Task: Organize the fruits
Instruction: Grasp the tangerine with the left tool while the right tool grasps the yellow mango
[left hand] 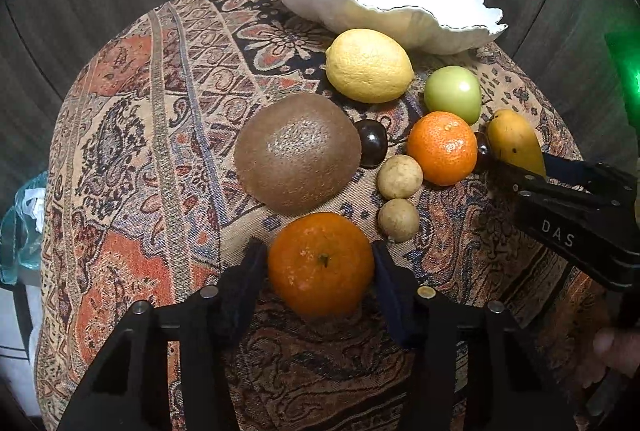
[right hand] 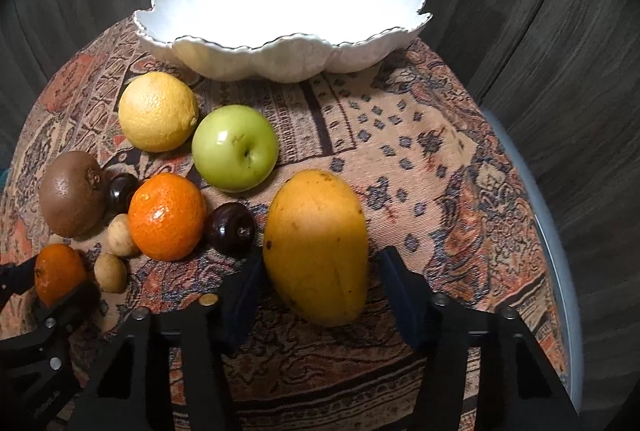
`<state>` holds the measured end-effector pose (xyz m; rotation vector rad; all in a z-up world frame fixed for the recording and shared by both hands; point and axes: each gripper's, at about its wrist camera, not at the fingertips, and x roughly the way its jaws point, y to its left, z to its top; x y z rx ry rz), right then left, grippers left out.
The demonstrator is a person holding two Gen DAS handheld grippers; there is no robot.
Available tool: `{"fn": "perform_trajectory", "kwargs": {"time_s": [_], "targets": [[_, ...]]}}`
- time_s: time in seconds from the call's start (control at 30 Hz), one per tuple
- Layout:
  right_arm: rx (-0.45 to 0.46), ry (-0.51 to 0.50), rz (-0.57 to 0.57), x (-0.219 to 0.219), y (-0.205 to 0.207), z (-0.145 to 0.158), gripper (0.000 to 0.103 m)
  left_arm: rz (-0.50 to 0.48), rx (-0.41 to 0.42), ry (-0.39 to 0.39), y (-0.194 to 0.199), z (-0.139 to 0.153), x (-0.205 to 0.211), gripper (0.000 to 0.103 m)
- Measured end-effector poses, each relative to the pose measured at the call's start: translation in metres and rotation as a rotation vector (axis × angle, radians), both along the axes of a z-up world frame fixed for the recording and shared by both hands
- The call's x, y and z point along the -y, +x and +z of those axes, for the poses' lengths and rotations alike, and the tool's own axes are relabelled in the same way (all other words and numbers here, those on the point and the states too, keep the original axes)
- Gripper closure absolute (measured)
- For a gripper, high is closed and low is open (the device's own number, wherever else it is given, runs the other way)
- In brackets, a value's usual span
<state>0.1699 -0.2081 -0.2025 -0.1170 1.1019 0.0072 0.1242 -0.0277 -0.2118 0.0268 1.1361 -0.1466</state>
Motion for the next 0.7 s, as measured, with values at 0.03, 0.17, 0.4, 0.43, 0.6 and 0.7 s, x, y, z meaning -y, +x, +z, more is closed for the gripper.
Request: {"fn": "perform_trajectory", "kwargs": {"time_s": [0.03, 0.17, 0.4, 0.43, 0.6, 0.7], "targets": [[0.001, 0.001, 0.003, -0.0002, -0.0001, -0.0001, 0.053, -0.002, 0.002, -0.001, 0.0000, -0.0001, 0.0003, 0.055], [0.005, 0.004, 0.007, 0.0000, 0.0024, -0.0019, 0.053, -0.002, 0.005, -0.005, 0.0004, -0.0007, 0.0011, 0.055], [0.015, -0.002, 0.018, -0.0026, 0.0020, -0.0009, 0.053, -0.007, 0.015, -0.004, -0.0003, -0.0005, 0.0007, 0.056], [0.017, -0.002, 0.020, -0.0028, 0.0013, -0.0005, 0.053, -0.007, 0.015, -0.006, -0.0006, -0.0004, 0.0007, 0.057], [0.014, 0.023, 0.013, -0.0002, -0.0030, 0.0017, 0.054, -0.008, 0.019, -0.011, -0.0041, 0.0034, -0.0006, 0.057], [0.008, 0.041, 0.016, -0.0006, -0.0063, 0.0033, 0.054, -0.009, 0.029, -0.011, -0.0063, 0.0087, -0.0005, 0.057]]}}
